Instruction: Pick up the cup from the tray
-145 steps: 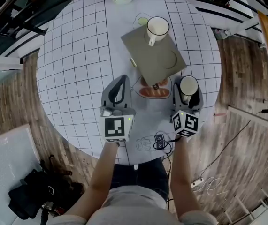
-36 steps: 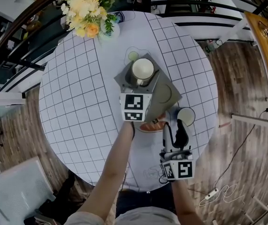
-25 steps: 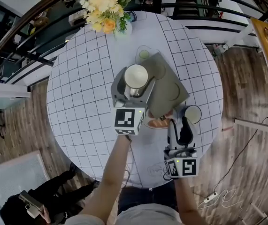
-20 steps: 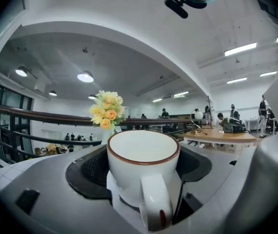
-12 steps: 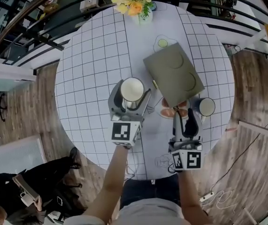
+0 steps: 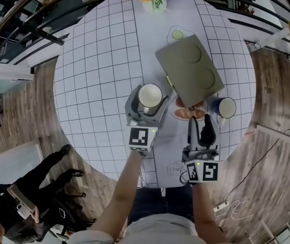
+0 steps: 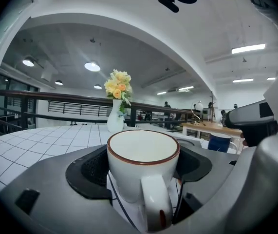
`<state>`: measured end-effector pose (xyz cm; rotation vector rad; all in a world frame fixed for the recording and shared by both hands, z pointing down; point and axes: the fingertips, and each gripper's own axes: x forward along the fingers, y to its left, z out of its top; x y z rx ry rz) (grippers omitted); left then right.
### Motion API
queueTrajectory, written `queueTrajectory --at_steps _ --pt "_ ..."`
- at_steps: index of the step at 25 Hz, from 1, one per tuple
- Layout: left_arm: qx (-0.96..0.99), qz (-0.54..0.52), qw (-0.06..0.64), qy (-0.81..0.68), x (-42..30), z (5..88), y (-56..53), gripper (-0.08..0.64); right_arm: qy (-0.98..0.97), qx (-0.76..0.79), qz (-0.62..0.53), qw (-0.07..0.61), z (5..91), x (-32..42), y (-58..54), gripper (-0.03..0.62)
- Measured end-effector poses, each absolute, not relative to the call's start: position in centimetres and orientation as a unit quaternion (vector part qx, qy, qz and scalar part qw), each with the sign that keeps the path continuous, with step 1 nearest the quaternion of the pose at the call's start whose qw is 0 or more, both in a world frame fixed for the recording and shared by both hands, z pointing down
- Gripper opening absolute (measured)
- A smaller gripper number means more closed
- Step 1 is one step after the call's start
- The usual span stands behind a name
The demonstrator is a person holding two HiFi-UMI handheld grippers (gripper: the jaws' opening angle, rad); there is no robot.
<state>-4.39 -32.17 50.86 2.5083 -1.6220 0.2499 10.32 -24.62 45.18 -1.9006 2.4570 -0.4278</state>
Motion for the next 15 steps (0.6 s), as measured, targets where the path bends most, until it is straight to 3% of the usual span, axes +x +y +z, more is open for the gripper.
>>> queueTrajectory --at_steps 15 --pt "0.844 0.104 0.053 -0.523 -2.7 53.2 -32.1 0.403 0.785 -0.603 -0.142 -0.009 46.1 9.6 -24.1 0.186"
